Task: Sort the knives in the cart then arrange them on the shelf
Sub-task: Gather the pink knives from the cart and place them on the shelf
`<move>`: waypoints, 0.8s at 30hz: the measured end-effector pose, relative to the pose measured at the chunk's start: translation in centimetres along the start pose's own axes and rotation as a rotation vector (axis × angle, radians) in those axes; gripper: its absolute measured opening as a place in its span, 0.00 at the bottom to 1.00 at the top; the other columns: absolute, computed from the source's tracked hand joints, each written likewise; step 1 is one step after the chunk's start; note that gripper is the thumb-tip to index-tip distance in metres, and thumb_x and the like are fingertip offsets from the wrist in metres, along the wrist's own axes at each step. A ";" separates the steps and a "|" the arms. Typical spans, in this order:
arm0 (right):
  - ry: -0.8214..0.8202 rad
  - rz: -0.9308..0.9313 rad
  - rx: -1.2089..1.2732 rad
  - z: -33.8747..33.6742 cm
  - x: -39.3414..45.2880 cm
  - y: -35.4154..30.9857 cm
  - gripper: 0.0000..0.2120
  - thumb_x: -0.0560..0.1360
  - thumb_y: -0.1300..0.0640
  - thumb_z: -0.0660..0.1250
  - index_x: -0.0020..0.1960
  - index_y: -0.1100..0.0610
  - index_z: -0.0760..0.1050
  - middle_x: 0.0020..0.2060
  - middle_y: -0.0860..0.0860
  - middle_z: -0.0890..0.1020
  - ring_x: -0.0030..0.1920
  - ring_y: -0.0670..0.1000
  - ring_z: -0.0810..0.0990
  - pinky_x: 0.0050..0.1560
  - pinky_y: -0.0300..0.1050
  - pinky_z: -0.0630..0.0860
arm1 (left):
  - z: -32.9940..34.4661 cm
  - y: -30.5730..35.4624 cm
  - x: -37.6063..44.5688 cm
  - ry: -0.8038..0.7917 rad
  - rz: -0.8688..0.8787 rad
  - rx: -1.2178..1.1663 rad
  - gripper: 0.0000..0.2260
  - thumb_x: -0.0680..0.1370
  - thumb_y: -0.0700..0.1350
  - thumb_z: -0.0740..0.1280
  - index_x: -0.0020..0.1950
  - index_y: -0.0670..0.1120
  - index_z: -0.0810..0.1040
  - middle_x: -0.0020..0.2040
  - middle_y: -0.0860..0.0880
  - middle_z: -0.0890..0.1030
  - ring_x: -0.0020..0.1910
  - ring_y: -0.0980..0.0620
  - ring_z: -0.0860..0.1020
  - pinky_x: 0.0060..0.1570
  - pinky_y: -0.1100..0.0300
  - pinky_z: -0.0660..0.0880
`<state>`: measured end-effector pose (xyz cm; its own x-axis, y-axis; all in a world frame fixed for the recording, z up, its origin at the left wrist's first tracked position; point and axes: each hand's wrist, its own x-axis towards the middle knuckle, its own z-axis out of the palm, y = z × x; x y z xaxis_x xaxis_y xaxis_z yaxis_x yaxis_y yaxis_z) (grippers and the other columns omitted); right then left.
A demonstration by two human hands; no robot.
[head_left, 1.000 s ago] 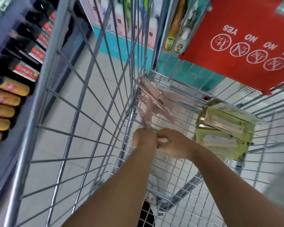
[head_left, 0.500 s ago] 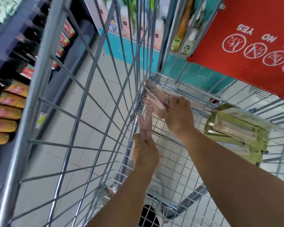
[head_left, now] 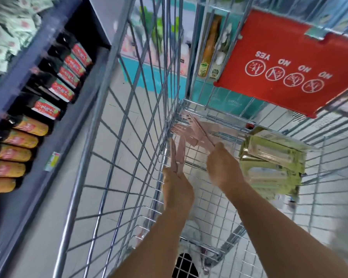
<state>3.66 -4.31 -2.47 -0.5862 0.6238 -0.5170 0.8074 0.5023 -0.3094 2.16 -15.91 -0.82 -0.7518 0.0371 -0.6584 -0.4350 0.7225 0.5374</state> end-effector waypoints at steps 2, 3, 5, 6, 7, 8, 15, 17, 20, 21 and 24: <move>0.012 0.039 0.092 -0.8 -3.0 0.0 0.08 0.79 0.62 0.52 0.57 0.59 0.65 0.44 0.56 0.78 0.50 0.62 0.79 0.46 0.51 0.71 | -1.0 0.2 -1.7 -0.019 0.042 0.020 0.13 0.82 0.42 0.53 0.64 0.40 0.67 0.56 0.42 0.76 0.53 0.43 0.76 0.47 0.59 0.68; 0.022 0.043 0.118 -1.1 -4.4 0.1 0.06 0.79 0.62 0.52 0.56 0.59 0.64 0.40 0.53 0.75 0.48 0.62 0.79 0.45 0.51 0.70 | -1.5 0.3 -2.4 -0.026 0.064 0.034 0.13 0.82 0.41 0.53 0.65 0.41 0.66 0.54 0.43 0.76 0.49 0.45 0.76 0.45 0.61 0.68; 0.049 0.059 0.129 -1.8 -7.4 -0.1 0.06 0.79 0.64 0.53 0.55 0.59 0.64 0.36 0.50 0.70 0.41 0.58 0.76 0.41 0.49 0.68 | -2.8 0.5 -4.2 -0.059 0.088 0.041 0.14 0.82 0.39 0.53 0.68 0.41 0.63 0.44 0.47 0.75 0.37 0.52 0.73 0.33 0.65 0.68; 0.064 0.071 0.121 -2.1 -8.9 -0.2 0.08 0.79 0.64 0.53 0.56 0.59 0.65 0.36 0.49 0.70 0.39 0.56 0.74 0.40 0.48 0.68 | -3.6 0.7 -5.2 -0.075 0.099 0.046 0.16 0.82 0.38 0.53 0.69 0.41 0.62 0.40 0.49 0.73 0.33 0.55 0.71 0.27 0.65 0.64; 0.078 0.082 0.117 -2.5 -10.3 -0.3 0.09 0.79 0.65 0.53 0.58 0.60 0.65 0.37 0.49 0.70 0.37 0.54 0.73 0.38 0.46 0.67 | -4.4 0.8 -6.3 -0.087 0.121 0.054 0.17 0.81 0.37 0.53 0.70 0.41 0.61 0.38 0.50 0.72 0.32 0.57 0.70 0.24 0.65 0.62; 0.087 0.095 0.116 -2.9 -11.8 -0.5 0.10 0.79 0.65 0.53 0.59 0.59 0.65 0.37 0.48 0.70 0.35 0.52 0.72 0.35 0.45 0.67 | -5.3 0.9 -7.4 -0.106 0.149 0.063 0.18 0.81 0.37 0.53 0.71 0.42 0.61 0.38 0.51 0.71 0.31 0.57 0.70 0.24 0.66 0.62; 0.205 -0.081 0.018 -7.0 -23.4 -4.0 0.21 0.78 0.64 0.52 0.71 0.56 0.61 0.54 0.56 0.73 0.49 0.58 0.75 0.43 0.45 0.70 | -13.5 1.2 -15.9 -0.149 0.362 0.021 0.12 0.82 0.37 0.51 0.60 0.46 0.69 0.50 0.47 0.77 0.51 0.46 0.77 0.47 0.57 0.72; 0.233 -0.089 -0.004 -8.4 -26.1 -5.4 0.20 0.79 0.64 0.54 0.71 0.57 0.61 0.52 0.53 0.71 0.45 0.55 0.76 0.42 0.44 0.71 | -15.9 1.1 -17.9 -0.127 0.399 -0.007 0.11 0.83 0.39 0.50 0.60 0.47 0.68 0.50 0.46 0.77 0.47 0.47 0.76 0.41 0.58 0.70; 0.295 -0.091 0.138 -10.6 -29.6 -7.5 0.14 0.81 0.62 0.54 0.66 0.57 0.65 0.50 0.54 0.75 0.43 0.55 0.77 0.39 0.45 0.70 | -19.6 1.1 -20.4 -0.012 0.513 -0.059 0.12 0.83 0.42 0.52 0.65 0.45 0.66 0.57 0.44 0.78 0.49 0.46 0.76 0.40 0.62 0.65; 0.327 -0.090 0.223 -11.4 -30.6 -8.3 0.12 0.81 0.60 0.53 0.64 0.57 0.67 0.46 0.54 0.77 0.41 0.55 0.77 0.38 0.46 0.71 | -20.8 1.3 -21.1 0.014 0.546 -0.088 0.10 0.83 0.42 0.52 0.63 0.45 0.67 0.56 0.45 0.78 0.48 0.47 0.75 0.38 0.63 0.64; 0.393 -0.147 0.308 -13.5 -32.7 -10.6 0.10 0.81 0.56 0.54 0.59 0.57 0.69 0.40 0.51 0.78 0.37 0.52 0.77 0.38 0.47 0.74 | -24.1 2.2 -23.0 0.057 0.598 -0.173 0.04 0.83 0.43 0.53 0.56 0.49 0.66 0.50 0.47 0.77 0.42 0.50 0.73 0.30 0.68 0.63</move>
<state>13.35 -21.98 28.48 -0.6284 0.7669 -0.1302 0.6620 0.4394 -0.6072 6.55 -31.86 28.20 -0.9133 0.3597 -0.1908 -0.0012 0.4662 0.8847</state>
